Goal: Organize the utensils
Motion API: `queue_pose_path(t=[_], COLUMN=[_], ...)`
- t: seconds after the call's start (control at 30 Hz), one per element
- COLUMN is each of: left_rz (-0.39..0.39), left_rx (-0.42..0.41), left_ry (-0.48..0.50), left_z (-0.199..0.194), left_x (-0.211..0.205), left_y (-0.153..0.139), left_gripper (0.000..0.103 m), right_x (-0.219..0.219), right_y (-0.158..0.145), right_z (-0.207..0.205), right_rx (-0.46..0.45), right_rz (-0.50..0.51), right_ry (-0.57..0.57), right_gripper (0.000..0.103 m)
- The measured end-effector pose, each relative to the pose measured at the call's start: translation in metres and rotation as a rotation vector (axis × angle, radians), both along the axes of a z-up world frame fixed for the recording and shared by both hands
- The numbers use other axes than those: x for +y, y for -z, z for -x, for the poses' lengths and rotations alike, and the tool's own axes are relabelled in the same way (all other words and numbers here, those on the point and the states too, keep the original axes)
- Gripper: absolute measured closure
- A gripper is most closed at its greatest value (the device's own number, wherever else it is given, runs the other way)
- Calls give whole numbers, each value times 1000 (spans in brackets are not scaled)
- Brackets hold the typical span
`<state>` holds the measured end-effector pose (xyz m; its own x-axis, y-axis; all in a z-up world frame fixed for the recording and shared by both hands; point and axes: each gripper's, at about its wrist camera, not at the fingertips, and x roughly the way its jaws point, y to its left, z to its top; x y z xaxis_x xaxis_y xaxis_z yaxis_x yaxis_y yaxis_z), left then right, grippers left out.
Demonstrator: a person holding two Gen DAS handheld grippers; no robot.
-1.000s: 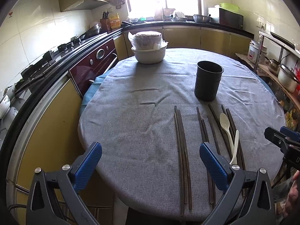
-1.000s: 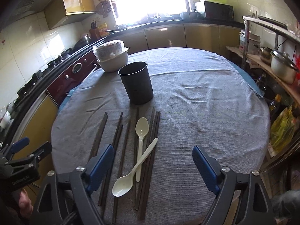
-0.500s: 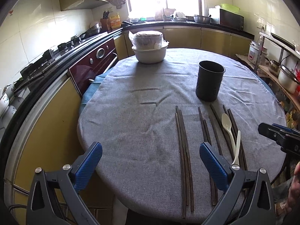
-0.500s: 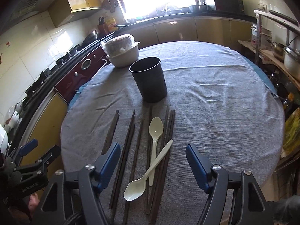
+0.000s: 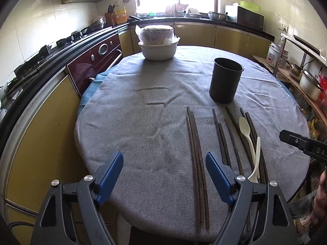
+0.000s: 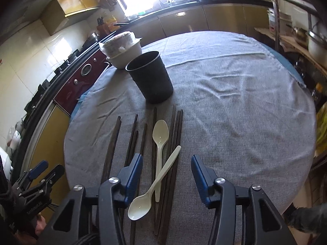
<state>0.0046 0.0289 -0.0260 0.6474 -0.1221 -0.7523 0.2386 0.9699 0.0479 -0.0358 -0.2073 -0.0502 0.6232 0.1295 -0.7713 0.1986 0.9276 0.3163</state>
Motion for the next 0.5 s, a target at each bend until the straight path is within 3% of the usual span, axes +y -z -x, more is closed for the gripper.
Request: queue_pose_path(t=[0.37, 0.5], left_rz=[19, 7], left_rx=[-4, -22], left_ry=[-24, -14], left_z=[6, 22], left_x=[7, 6], left_y=[-6, -12], left_gripper=[20, 20], right_x=[40, 47], right_y=[-28, -33], right_z=[20, 35], right_rx=[-73, -92], right_rz=[192, 213], right_ry=[-34, -36], right_gripper=[44, 44])
